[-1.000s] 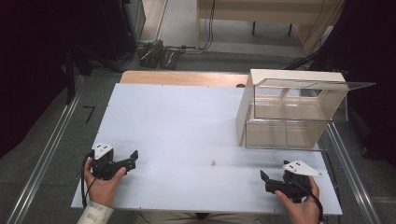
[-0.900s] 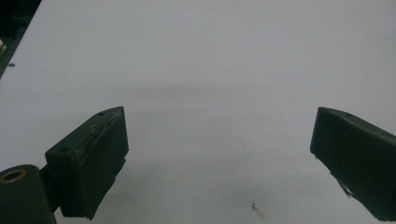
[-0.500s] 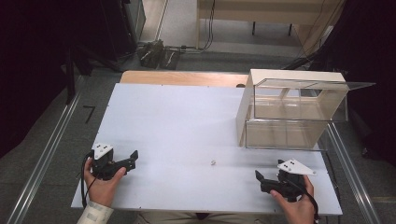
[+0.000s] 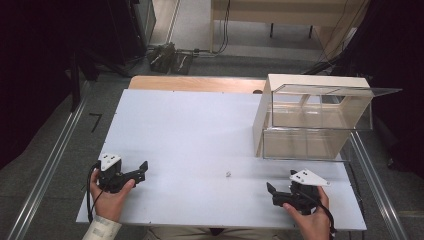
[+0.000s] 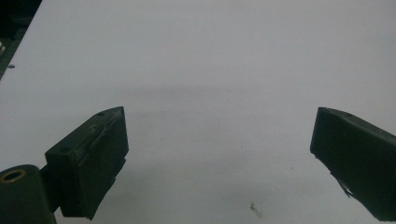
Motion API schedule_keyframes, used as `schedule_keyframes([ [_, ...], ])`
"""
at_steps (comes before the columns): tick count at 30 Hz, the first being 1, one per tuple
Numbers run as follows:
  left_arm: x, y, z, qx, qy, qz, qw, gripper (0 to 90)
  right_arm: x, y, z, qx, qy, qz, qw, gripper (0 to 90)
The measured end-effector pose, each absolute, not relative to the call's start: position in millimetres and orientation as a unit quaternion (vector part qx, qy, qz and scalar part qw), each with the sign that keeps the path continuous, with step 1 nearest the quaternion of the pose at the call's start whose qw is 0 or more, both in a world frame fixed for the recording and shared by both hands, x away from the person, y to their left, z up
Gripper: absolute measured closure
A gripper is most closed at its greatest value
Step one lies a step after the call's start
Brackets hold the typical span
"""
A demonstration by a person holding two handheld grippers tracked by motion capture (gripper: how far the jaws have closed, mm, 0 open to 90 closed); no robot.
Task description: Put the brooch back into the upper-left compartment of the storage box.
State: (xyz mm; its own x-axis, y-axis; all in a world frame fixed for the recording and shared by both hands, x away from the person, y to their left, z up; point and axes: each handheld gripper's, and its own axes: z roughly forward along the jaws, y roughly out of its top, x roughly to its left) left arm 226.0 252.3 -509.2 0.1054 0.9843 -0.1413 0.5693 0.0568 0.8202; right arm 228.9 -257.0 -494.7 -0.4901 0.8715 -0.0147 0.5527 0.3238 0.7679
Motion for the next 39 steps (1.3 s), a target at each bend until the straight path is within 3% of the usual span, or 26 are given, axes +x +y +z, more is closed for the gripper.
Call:
schedule_keyframes([
  [39, 226, 252, -510, 0.633, 0.613, 0.265, 0.390, 4.9, 234, -212, -498, 0.409, 0.807, 0.379, 0.194, 6.4],
])
